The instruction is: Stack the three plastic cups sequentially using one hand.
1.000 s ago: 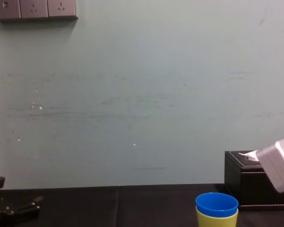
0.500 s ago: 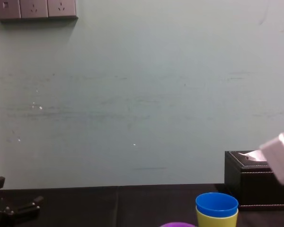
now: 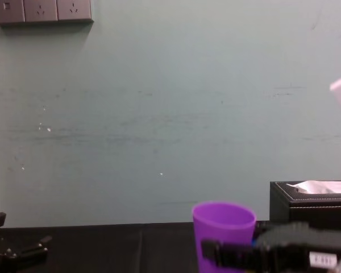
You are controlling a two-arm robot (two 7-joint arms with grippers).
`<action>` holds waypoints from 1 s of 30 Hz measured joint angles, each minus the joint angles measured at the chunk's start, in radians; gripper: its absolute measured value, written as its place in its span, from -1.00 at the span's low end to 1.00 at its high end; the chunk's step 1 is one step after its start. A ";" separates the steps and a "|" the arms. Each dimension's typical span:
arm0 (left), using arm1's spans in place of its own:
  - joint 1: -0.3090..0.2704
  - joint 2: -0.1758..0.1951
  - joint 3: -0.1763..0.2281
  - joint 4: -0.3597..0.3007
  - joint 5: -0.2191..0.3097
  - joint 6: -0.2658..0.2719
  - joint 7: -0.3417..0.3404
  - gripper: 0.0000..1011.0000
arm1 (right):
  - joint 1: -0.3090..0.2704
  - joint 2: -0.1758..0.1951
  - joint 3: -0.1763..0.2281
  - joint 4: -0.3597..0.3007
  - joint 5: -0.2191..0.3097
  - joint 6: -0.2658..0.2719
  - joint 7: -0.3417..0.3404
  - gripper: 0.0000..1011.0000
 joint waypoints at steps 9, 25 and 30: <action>0.000 0.000 0.000 0.000 0.000 0.000 0.000 0.98 | 0.062 0.025 0.022 -0.037 0.042 0.065 -0.009 0.45; 0.000 0.000 0.000 0.000 0.000 0.000 0.000 0.98 | 0.116 0.041 0.044 0.037 0.080 0.074 -0.056 0.45; 0.000 0.000 0.000 0.000 0.000 0.000 0.000 0.98 | 0.123 0.045 0.043 0.058 0.081 0.064 -0.060 0.45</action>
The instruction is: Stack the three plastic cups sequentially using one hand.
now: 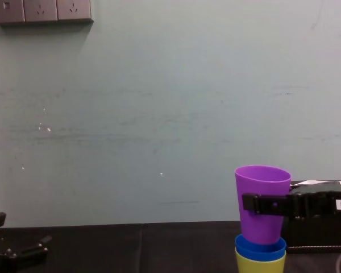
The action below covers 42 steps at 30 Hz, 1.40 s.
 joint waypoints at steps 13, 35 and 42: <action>0.000 0.000 0.000 0.000 0.000 0.000 0.000 0.98 | 0.007 -0.003 -0.011 0.021 -0.004 -0.018 -0.004 0.45; 0.000 0.000 0.000 0.000 0.000 0.000 0.000 0.98 | 0.014 -0.018 -0.015 0.057 -0.030 -0.050 -0.008 0.45; 0.000 0.000 0.000 0.000 0.000 0.000 0.000 0.98 | 0.023 -0.027 -0.019 0.080 -0.039 -0.056 -0.005 0.45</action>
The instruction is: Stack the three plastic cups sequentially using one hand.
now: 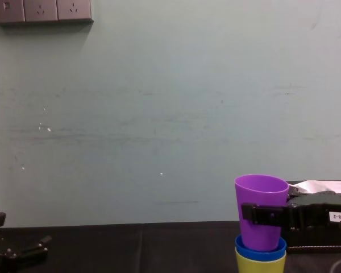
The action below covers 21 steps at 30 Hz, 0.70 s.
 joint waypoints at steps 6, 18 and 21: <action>0.000 0.000 0.000 0.000 0.000 0.000 0.000 0.98 | 0.011 -0.007 -0.002 0.022 -0.008 -0.006 0.003 0.45; 0.000 0.000 0.000 0.000 0.000 0.000 0.000 0.98 | 0.016 -0.020 -0.002 0.052 -0.022 -0.024 0.014 0.45; 0.000 0.000 0.000 0.000 0.000 0.000 0.000 0.98 | 0.016 -0.024 -0.003 0.061 -0.024 -0.029 0.017 0.45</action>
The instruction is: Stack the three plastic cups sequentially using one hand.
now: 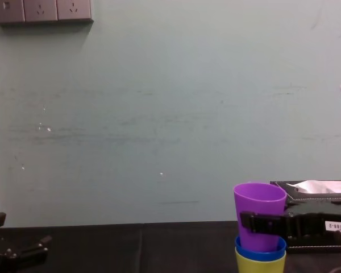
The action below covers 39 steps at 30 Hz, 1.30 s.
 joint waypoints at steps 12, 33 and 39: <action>0.000 0.000 0.000 0.000 0.000 0.000 0.000 0.98 | 0.003 -0.007 -0.001 0.017 -0.002 -0.002 0.005 0.45; 0.000 0.000 0.000 0.000 0.000 0.000 0.000 0.98 | 0.002 -0.005 -0.001 0.013 -0.002 -0.001 0.004 0.99; 0.000 0.000 0.000 0.000 0.000 0.000 0.000 0.98 | 0.002 -0.005 -0.001 0.013 -0.002 -0.001 0.004 0.99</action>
